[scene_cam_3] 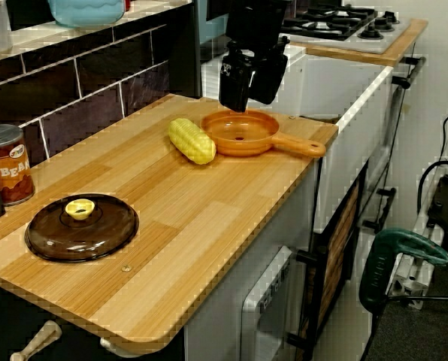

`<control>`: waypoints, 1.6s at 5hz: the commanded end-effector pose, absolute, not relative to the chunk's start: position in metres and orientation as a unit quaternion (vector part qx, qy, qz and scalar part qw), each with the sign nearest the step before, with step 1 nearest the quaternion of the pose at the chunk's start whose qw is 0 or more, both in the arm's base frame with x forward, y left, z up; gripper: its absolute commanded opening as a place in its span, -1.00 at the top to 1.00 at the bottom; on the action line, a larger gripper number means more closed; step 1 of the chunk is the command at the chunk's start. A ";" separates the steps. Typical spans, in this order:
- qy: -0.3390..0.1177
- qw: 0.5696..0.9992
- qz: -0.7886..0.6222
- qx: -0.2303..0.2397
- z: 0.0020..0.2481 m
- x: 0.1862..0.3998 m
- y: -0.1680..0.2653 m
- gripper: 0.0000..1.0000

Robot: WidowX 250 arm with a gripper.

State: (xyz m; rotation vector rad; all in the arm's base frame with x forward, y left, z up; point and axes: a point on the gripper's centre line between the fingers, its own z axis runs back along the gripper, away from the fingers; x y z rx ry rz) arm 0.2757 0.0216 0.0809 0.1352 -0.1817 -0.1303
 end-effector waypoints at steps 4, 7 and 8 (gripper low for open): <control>-0.093 0.976 0.192 0.051 0.061 0.281 0.051 -1.00; -0.107 0.969 0.216 0.054 0.042 0.275 0.045 -1.00; -0.112 0.971 0.205 0.048 0.036 0.276 0.044 1.00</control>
